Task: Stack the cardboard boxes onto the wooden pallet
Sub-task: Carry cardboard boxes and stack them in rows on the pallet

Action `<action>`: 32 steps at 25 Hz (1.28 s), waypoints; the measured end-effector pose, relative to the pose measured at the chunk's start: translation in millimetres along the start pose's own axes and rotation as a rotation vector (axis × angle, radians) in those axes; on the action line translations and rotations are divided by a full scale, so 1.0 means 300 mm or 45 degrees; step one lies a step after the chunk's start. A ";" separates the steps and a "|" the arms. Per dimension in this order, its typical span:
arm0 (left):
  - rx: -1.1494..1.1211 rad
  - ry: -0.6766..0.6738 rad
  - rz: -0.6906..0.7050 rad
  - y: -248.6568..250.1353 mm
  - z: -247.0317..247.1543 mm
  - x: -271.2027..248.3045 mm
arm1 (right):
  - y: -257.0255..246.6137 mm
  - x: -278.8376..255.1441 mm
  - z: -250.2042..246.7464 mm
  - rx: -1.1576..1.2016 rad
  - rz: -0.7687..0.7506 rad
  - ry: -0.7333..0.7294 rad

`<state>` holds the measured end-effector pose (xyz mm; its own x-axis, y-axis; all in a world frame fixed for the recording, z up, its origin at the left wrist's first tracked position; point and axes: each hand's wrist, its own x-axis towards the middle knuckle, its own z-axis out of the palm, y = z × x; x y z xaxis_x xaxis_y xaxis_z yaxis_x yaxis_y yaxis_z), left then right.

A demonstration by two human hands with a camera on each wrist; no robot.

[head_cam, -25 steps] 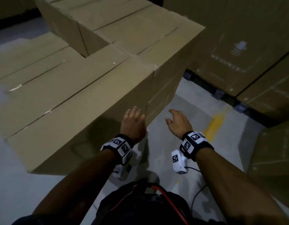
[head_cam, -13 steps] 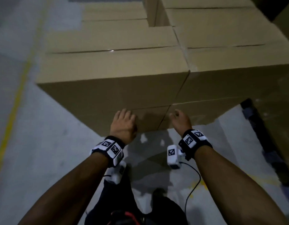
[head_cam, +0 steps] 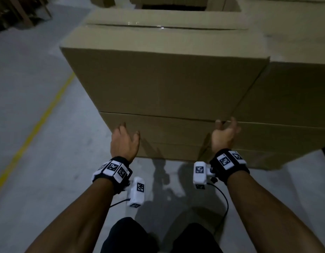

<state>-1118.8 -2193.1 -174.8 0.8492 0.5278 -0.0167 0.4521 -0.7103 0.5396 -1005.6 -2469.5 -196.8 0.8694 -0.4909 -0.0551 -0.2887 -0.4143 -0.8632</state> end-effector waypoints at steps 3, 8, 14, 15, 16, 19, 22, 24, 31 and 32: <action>-0.202 0.287 -0.011 -0.076 0.134 0.114 | 0.053 0.049 0.115 0.171 -0.186 0.275; -0.470 0.749 0.080 -0.176 0.275 0.324 | 0.143 0.130 0.269 0.416 -0.510 0.500; -0.505 0.917 0.189 -0.235 0.349 0.449 | 0.219 0.227 0.351 0.539 -0.812 0.644; -0.534 0.918 0.177 -0.248 0.354 0.457 | 0.228 0.236 0.355 0.559 -0.834 0.643; -0.560 0.900 0.154 -0.258 0.352 0.465 | 0.228 0.243 0.354 0.580 -0.849 0.634; -0.581 0.858 0.127 -0.289 0.338 0.490 | 0.226 0.254 0.357 0.600 -0.890 0.650; -0.597 0.897 0.152 -0.284 0.339 0.502 | 0.225 0.271 0.364 0.609 -0.900 0.660; -0.597 0.922 0.153 -0.279 0.348 0.503 | 0.228 0.279 0.368 0.608 -0.914 0.693; -0.618 0.971 0.163 -0.282 0.352 0.511 | 0.201 0.256 0.354 0.650 -0.808 0.695; -0.623 0.974 0.163 -0.281 0.353 0.509 | 0.203 0.255 0.352 0.656 -0.812 0.696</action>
<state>-998.3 -2101.9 -312.1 0.3934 0.7471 0.5358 0.0526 -0.6001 0.7982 -914.4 -2451.6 -306.6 0.4592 -0.6319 0.6244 0.4928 -0.4036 -0.7709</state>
